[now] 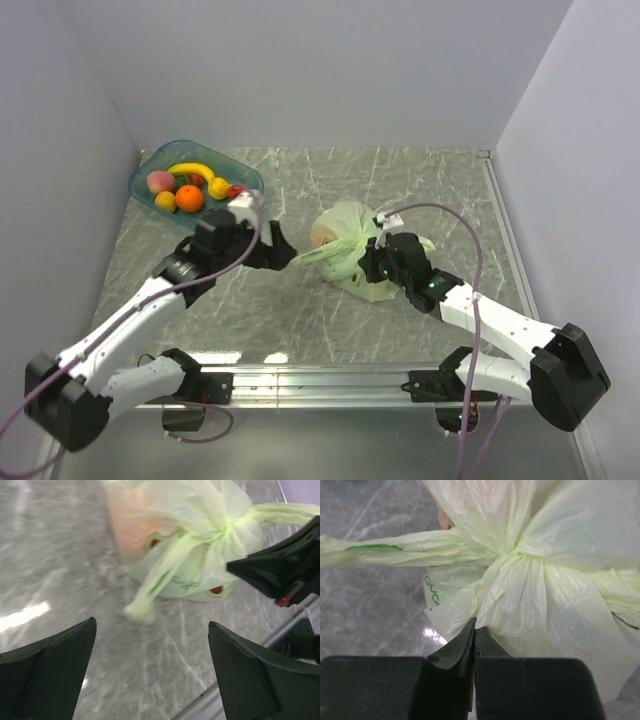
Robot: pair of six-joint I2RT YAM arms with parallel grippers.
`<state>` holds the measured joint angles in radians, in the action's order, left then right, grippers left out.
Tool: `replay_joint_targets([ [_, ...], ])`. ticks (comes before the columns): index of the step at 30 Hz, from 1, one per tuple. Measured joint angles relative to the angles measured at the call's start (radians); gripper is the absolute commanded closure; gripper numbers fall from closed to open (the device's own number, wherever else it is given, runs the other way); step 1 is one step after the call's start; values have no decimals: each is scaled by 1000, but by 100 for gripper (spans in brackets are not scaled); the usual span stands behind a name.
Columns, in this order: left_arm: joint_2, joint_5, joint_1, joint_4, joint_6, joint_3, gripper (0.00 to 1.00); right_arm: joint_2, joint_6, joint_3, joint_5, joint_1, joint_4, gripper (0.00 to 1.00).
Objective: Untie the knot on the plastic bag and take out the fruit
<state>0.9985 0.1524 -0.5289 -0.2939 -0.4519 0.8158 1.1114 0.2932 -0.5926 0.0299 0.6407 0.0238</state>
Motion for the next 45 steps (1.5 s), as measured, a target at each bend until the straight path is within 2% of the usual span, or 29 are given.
replay_joint_targets([
  [4,166,-49,-147,4,2,123,1,-57,11,51,29,49,-12,100],
  [7,280,-109,-215,19,-21,207,4,-114,30,87,44,64,-11,100],
  [9,341,-155,-233,51,-68,236,11,-153,45,113,58,64,-11,100],
  [17,525,-270,-258,180,-241,266,17,-184,96,142,83,77,-9,100],
  [20,589,-291,-286,223,-282,276,26,-175,106,142,90,87,-4,100],
  [23,636,-302,-304,266,-317,278,57,-168,113,150,100,95,11,100],
  [24,650,-306,-308,280,-330,278,87,-168,116,156,104,97,18,100],
  [25,657,-309,-310,287,-340,278,99,-168,119,164,110,97,21,100],
  [31,654,-370,-310,295,-343,275,99,-198,165,190,206,96,9,100],
  [34,581,-374,-279,299,-350,215,99,-245,205,192,278,79,-20,100],
  [41,254,-359,-18,289,-390,-30,99,-402,303,216,320,-130,-96,99],
  [42,227,-352,-4,283,-392,-48,100,-414,306,219,312,-142,-98,90],
  [43,203,-346,-2,277,-391,-63,100,-420,302,219,303,-145,-99,71],
  [45,179,-323,-4,266,-387,-80,100,-425,267,217,273,-141,-109,54],
])
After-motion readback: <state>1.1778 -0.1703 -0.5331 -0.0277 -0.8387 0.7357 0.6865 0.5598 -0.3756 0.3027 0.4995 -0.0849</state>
